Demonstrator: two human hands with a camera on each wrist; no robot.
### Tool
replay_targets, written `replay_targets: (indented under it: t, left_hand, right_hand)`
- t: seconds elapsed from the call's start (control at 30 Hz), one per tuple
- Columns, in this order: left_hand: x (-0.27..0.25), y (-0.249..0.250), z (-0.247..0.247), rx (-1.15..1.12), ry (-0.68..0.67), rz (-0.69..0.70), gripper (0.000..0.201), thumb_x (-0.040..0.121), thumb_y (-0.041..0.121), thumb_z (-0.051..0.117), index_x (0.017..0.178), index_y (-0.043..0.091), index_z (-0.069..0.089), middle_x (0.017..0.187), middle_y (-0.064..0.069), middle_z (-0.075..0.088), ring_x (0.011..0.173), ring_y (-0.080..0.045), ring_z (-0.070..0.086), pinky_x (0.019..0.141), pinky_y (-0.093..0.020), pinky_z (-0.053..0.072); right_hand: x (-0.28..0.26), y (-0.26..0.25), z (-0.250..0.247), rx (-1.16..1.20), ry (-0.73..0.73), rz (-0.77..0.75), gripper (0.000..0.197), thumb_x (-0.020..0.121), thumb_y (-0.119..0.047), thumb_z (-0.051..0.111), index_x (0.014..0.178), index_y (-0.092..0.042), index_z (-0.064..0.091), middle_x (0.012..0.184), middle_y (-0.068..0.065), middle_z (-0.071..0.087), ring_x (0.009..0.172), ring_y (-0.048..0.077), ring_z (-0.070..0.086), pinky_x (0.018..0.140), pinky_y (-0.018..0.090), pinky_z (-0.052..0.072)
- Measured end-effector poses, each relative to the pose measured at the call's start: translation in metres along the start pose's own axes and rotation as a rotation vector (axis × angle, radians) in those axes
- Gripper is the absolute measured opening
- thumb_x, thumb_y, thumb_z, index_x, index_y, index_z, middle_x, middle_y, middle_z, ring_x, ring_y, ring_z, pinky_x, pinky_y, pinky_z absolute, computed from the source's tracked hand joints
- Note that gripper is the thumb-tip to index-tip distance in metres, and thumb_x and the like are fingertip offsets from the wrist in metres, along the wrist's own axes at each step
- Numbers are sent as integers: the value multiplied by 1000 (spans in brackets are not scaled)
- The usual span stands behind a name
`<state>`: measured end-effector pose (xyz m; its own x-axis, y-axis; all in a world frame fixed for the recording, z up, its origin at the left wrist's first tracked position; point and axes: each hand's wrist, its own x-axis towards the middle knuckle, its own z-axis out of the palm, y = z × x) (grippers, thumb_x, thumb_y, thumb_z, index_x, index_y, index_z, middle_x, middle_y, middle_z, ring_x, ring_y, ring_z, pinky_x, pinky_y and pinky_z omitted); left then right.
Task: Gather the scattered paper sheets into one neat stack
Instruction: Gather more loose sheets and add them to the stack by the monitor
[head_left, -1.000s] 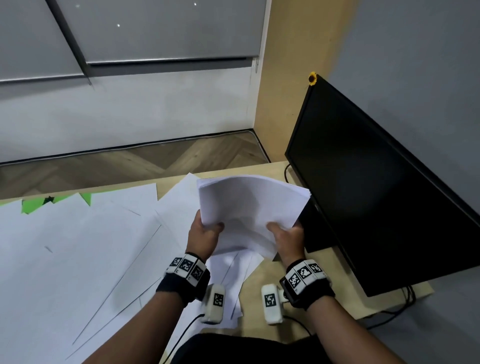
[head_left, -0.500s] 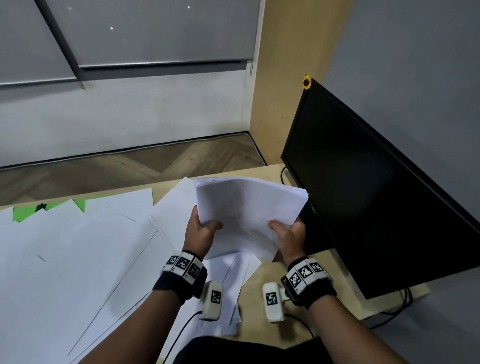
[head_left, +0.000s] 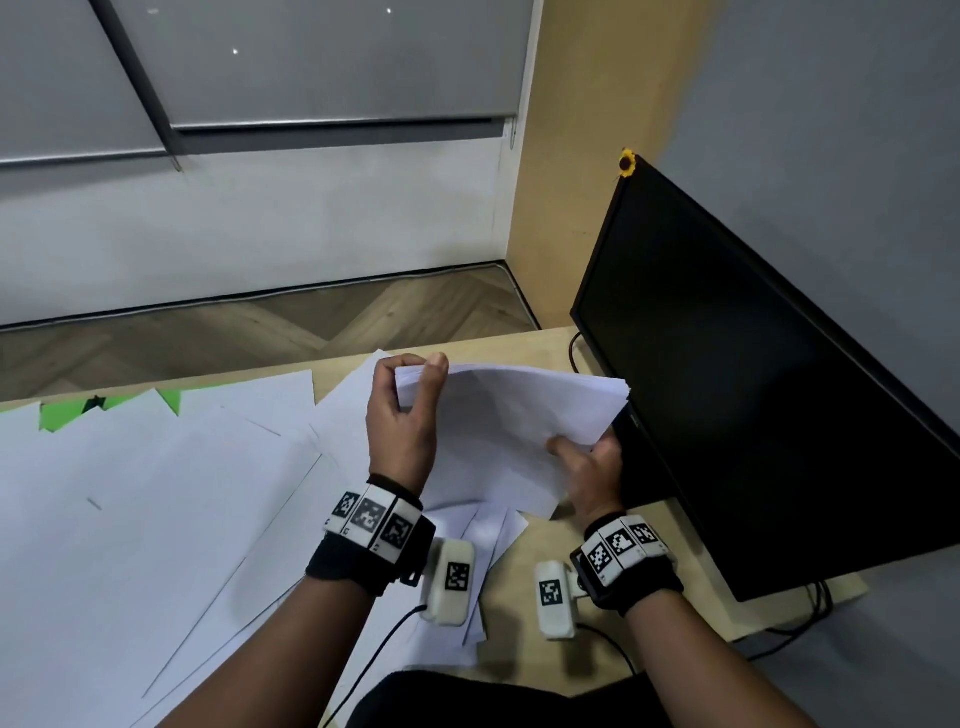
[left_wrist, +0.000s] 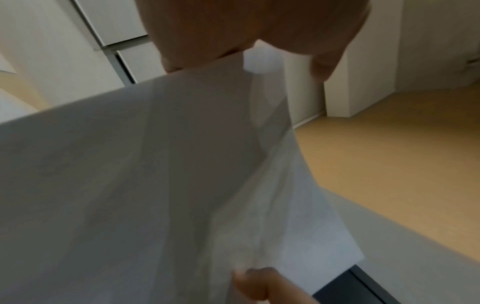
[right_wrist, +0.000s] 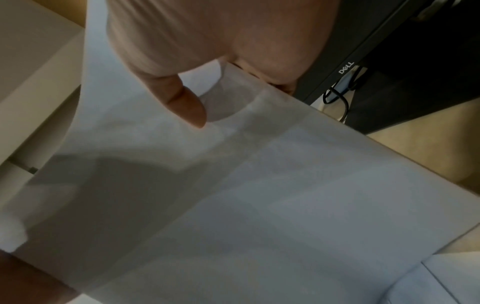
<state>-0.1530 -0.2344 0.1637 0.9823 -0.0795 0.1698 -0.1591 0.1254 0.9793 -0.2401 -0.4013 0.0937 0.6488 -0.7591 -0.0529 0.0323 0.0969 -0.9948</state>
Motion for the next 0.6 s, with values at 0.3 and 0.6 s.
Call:
replay_targets:
  t: [0.3,0.6]
  left_hand:
    - [12,-5,4,51,57,-41,13,78,32,59,79,19,58,74,19,61,73,2,55,68,-10,40]
    - [15,-5,3,67,69,-72,12,81,33,62,75,23,60,71,18,61,70,2,55,69,-14,40]
  right_hand:
    - [-3,-6,-3,42,-10,-61,45,63,-8,67,106,0,64,88,7,70,76,10,69,65,23,53]
    - [-10,-37,4,-103,57,-371,58,72,-5,66,121,-30,49,109,6,62,97,19,64,82,42,55]
